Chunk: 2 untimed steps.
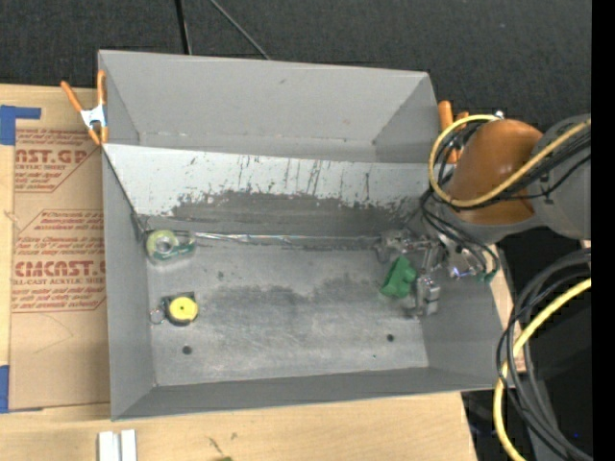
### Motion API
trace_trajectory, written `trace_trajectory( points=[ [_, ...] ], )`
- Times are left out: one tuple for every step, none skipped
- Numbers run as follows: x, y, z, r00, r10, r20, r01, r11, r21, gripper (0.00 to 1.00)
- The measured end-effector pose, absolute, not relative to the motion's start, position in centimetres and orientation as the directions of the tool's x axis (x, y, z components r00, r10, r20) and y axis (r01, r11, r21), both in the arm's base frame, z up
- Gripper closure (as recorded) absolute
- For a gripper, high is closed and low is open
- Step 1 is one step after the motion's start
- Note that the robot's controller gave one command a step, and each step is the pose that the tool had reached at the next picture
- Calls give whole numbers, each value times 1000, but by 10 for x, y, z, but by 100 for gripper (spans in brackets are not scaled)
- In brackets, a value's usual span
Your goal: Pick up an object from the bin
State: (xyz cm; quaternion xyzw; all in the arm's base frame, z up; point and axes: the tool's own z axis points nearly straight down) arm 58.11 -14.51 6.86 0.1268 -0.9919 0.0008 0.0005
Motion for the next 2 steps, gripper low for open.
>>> trace_trajectory(
  points=[
    [582, -142, 70, -968, -253, -2, -253, 968, 0, 100],
    [544, -139, 211, -962, -273, -9, -273, 962, -5, 100]
  ],
)
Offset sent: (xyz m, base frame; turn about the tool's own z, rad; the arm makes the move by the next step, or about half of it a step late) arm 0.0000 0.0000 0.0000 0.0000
